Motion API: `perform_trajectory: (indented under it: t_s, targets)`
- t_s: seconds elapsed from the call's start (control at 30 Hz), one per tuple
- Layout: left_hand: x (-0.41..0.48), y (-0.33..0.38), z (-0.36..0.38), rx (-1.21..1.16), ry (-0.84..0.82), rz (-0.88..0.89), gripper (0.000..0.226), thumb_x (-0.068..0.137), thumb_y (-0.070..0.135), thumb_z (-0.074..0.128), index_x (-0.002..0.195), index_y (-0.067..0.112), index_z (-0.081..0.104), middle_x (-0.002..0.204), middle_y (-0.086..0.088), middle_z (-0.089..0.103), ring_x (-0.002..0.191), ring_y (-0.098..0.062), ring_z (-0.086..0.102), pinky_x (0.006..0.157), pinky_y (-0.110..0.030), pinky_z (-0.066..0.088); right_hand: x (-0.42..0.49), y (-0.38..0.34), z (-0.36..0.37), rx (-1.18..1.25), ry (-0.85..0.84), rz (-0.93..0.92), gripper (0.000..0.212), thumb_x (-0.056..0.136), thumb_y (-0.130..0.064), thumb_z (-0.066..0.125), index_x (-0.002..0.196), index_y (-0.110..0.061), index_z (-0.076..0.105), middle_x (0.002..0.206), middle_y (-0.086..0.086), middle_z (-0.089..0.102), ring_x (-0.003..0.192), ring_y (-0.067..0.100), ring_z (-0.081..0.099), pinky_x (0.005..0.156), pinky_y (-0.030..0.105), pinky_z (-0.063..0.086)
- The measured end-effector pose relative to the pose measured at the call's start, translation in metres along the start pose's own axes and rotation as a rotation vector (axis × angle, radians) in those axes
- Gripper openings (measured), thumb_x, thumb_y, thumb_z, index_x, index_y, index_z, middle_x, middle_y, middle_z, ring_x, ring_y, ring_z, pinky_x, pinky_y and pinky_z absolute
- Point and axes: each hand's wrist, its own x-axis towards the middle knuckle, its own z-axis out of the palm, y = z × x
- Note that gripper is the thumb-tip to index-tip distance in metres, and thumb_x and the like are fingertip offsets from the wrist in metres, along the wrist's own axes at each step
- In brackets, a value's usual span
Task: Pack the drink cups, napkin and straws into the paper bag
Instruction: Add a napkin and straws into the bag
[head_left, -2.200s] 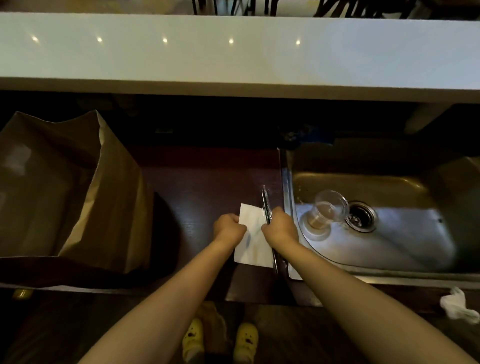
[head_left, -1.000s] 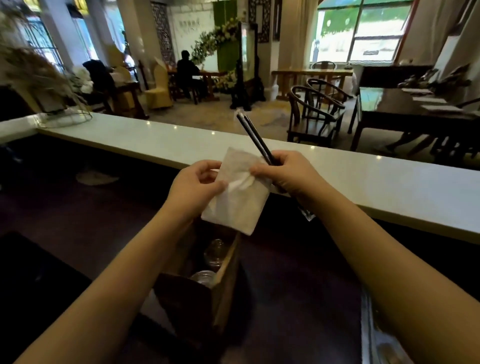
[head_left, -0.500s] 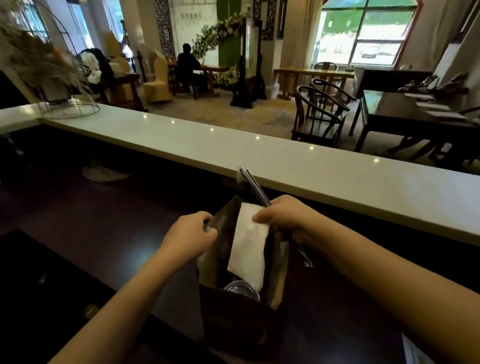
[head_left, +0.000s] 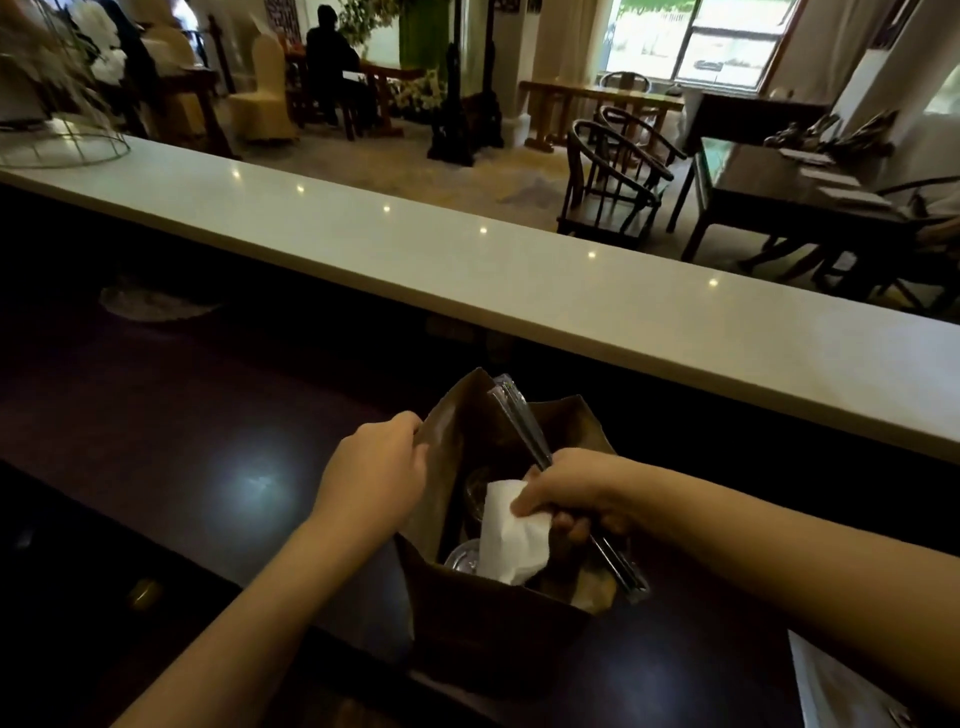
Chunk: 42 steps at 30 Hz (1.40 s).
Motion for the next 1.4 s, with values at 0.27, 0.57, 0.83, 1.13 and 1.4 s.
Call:
perform_trajectory:
  t_s: [0.27,0.57,0.83,1.13,1.4]
  targets:
    - [0.000,0.006,-0.003,0.014,-0.022,0.011,0.023,0.092,0.026,0.044,0.110,0.016,0.055,0.092,-0.006,0.069,0.071,-0.019,0.054,0.053,-0.027,0.034,0.014,-0.006,0.004,-0.123,0.195,-0.120,0.019,0.083,-0.018,0.064,0.094,-0.002,0.069,0.077,0.007,0.061,0.058,0.012,0.053,0.052,0.022,0.045]
    - [0.002,0.008,-0.003,-0.041,-0.002,0.022,0.023,0.092,0.026,0.047,0.110,0.016,0.057,0.083,-0.003,0.065,0.067,-0.017,0.048,0.055,-0.028,0.034,0.000,-0.014,-0.006,0.068,0.287,-0.256,0.023,0.096,-0.033,0.045,0.082,-0.016,0.051,0.067,0.002,0.052,0.047,0.011,0.045,0.039,0.019,0.038]
    - [0.001,0.008,-0.001,-0.085,-0.013,0.016,0.019,0.090,0.026,0.049,0.102,0.015,0.059,0.068,0.004,0.056,0.067,-0.020,0.055,0.049,-0.025,0.036,-0.027,-0.032,-0.016,0.481,0.292,-0.509,0.029,0.100,-0.028,0.032,0.082,-0.015,0.051,0.075,0.001,0.055,0.069,0.013,0.052,0.072,0.030,0.046]
    - [0.002,0.016,-0.006,-0.126,0.109,0.186,0.041,0.087,0.040,0.050,0.124,0.022,0.052,0.104,0.003,0.063,0.092,-0.014,0.054,0.071,-0.024,0.038,-0.021,-0.032,-0.011,0.342,0.263,-0.551,0.020,0.096,-0.028,0.047,0.094,-0.016,0.063,0.073,-0.002,0.056,0.056,0.006,0.052,0.051,0.016,0.047]
    - [0.007,0.044,-0.023,-0.398,-0.061,0.340,0.018,0.082,0.036,0.058,0.092,0.025,0.069,0.048,0.019,0.055,0.051,0.009,0.051,0.047,-0.007,0.035,-0.034,-0.044,-0.029,0.324,0.186,-0.624,0.019,0.090,-0.029,0.057,0.092,-0.014,0.069,0.074,0.000,0.067,0.064,0.006,0.063,0.061,0.016,0.053]
